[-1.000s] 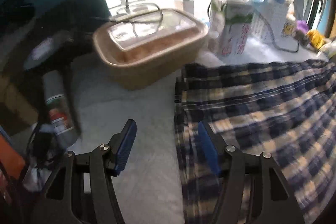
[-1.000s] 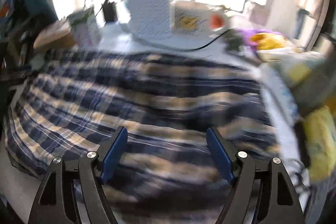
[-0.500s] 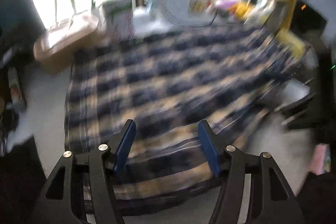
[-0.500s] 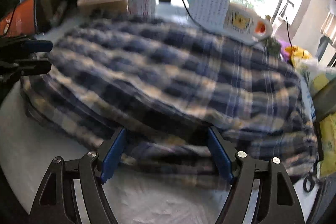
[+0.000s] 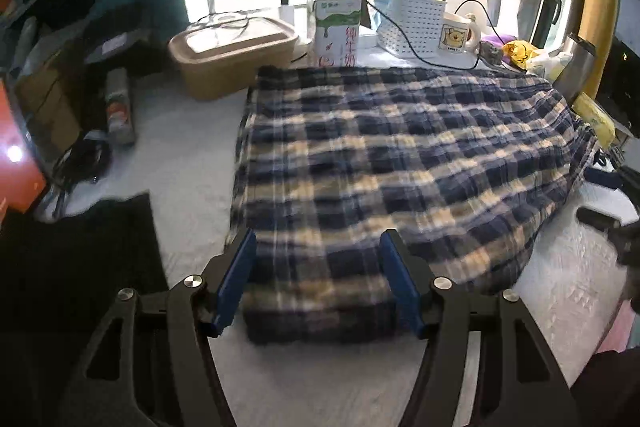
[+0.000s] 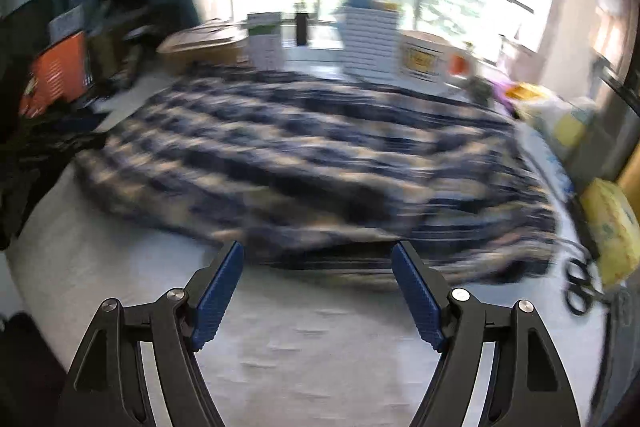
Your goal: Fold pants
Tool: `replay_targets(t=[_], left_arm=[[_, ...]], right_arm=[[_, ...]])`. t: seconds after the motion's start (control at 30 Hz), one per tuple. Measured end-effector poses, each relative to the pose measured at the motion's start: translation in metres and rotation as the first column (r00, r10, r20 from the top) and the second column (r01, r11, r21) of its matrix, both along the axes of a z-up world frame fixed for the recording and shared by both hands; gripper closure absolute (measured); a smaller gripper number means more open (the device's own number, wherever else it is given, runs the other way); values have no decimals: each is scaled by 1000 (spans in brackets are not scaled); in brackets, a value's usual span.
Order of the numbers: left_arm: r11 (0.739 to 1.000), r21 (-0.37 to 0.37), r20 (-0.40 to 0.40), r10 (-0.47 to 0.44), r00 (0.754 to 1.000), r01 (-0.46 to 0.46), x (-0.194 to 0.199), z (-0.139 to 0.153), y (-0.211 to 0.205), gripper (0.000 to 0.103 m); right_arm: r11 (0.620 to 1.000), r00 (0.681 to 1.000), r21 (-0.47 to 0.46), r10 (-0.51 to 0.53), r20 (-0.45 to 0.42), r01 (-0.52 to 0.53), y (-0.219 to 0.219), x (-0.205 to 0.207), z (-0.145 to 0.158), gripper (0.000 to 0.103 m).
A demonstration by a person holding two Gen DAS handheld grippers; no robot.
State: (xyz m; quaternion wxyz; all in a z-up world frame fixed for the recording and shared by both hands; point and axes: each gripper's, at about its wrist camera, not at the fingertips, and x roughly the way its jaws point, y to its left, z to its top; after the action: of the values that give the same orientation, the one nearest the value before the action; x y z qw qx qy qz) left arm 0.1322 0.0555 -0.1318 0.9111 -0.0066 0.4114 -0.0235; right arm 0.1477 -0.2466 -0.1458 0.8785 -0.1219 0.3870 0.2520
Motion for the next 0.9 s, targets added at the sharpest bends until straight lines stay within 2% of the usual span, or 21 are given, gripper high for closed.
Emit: replay_targets(t=[0.1, 0.23, 0.33, 0.4, 0.43, 0.47, 0.53, 0.57, 0.67, 0.8, 0.9], left_arm=[[1000, 3, -6, -3, 1000, 3, -17, 0, 7, 39], [1000, -11, -11, 23, 1000, -23, -34, -6, 18, 39], [998, -30, -15, 63, 998, -63, -42, -7, 31, 39], [995, -43, -18, 93, 995, -94, -47, -8, 41, 39], [993, -49, -19, 103, 995, -104, -49, -8, 43, 39], [992, -56, -17, 114, 993, -115, -52, -8, 47, 39], [989, -66, -17, 130, 991, -130, -56, -10, 52, 39], [988, -72, -20, 134, 991, -135, -57, -11, 54, 39], [986, -103, -18, 131, 991, -132, -61, -12, 56, 39], [988, -128, 15, 94, 995, -92, -64, -6, 54, 39], [981, -189, 42, 50, 998, -42, -59, -2, 55, 39]], right_arm=[[997, 997, -7, 75, -6, -75, 32, -13, -7, 32], [986, 987, -42, 161, 20, -160, 72, -25, -14, 32], [976, 975, -90, 207, 77, -200, 98, -29, -16, 32], [967, 971, -126, 231, 67, -222, 113, -27, -21, 32], [961, 968, -150, 245, 59, -234, 119, -27, -24, 36], [954, 964, -169, 261, 47, -249, 124, -26, -27, 50], [954, 964, -157, 262, 38, -254, 127, -22, -27, 72], [956, 966, -155, 255, 34, -247, 127, -19, -27, 89], [961, 968, -129, 251, 22, -246, 127, -16, -26, 99], [971, 972, -32, 236, -1, -236, 113, -14, -7, 99], [972, 972, 2, 235, 6, -235, 105, -16, 11, 99]])
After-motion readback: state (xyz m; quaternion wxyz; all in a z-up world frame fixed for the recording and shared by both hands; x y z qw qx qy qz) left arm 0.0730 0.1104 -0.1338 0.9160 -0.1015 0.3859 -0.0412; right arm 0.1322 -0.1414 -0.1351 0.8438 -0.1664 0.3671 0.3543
